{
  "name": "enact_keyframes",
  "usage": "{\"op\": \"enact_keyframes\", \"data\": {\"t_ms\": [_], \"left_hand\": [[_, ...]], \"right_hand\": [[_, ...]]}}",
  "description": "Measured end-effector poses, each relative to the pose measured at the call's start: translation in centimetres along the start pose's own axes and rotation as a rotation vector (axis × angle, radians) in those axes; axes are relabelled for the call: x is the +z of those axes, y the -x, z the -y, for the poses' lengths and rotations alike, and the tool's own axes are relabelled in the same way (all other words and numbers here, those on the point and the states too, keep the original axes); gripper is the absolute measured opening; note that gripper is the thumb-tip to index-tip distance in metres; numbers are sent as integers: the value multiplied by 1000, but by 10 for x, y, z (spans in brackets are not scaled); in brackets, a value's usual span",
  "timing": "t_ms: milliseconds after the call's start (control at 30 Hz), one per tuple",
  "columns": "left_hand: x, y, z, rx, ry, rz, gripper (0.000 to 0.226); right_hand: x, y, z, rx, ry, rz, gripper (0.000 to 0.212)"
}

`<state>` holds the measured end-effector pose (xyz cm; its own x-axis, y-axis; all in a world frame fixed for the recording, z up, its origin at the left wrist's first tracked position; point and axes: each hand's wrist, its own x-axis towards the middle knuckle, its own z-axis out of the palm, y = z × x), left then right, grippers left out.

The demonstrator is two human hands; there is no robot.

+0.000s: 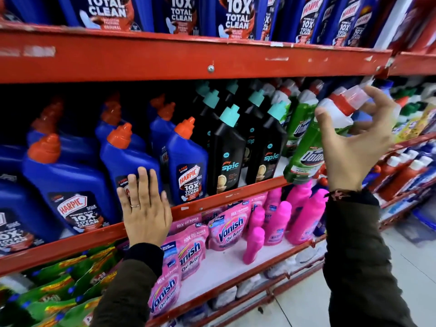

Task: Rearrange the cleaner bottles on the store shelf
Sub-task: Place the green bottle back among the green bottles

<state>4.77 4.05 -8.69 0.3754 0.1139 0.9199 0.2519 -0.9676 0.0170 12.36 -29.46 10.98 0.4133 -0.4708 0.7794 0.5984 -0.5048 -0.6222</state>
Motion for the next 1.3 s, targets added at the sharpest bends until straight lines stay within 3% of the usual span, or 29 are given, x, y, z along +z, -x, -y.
{"op": "enact_keyframes", "data": {"t_ms": [300, 867, 1300], "left_hand": [[0, 0, 0, 17, 10, -16, 75], [4, 2, 2, 29, 9, -25, 73], [0, 0, 1, 30, 26, -12, 75]], "right_hand": [[40, -10, -26, 83, 26, 62, 76], [64, -11, -61, 121, 70, 155, 70], [71, -1, -84, -34, 359, 283, 82]]}}
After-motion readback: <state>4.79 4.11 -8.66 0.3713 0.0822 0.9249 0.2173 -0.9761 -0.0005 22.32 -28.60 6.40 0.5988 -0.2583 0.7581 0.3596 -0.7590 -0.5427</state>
